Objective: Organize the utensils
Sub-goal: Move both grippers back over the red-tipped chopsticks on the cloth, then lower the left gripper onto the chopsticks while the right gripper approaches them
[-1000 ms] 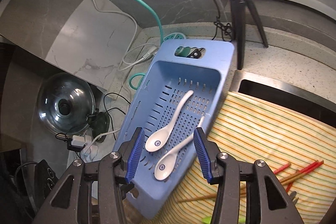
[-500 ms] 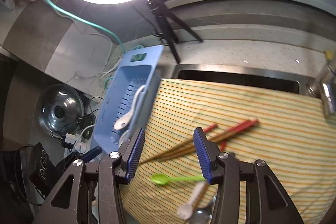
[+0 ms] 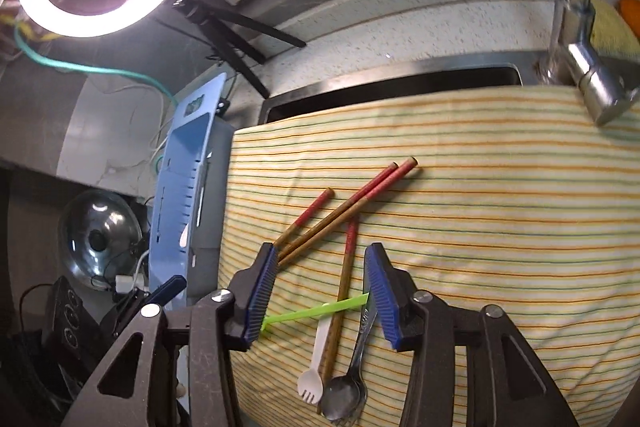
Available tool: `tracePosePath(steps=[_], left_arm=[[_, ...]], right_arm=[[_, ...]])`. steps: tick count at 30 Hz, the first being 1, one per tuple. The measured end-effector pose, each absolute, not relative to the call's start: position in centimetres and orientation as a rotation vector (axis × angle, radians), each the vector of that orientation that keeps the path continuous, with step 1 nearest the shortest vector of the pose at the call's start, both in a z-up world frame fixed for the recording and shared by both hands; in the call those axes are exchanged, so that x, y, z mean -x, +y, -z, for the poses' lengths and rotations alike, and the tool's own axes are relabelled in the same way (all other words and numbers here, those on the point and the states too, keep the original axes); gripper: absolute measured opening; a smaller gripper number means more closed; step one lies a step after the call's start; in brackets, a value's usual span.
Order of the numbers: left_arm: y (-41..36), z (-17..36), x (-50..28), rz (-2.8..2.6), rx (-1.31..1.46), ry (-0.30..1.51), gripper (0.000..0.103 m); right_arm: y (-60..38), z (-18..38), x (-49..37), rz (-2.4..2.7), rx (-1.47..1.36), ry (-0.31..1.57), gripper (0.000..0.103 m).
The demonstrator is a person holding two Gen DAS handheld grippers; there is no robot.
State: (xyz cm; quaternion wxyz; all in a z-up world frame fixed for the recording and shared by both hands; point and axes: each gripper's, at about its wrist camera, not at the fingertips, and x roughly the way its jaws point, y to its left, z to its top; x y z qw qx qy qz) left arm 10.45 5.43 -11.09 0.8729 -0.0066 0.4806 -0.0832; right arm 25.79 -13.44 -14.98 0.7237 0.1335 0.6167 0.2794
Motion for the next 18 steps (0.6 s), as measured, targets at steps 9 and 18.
tracePosePath(steps=[9,18], left_arm=[[5.0,12.9,-14.3,0.22,-0.034,1.111,0.035],[3.7,15.1,-16.5,0.258,-0.104,1.179,0.029]], right_arm=[[-12.0,18.2,-27.7,-0.525,-0.327,1.431,0.024],[-10.3,19.3,-28.0,-0.493,-0.29,1.467,0.017]])
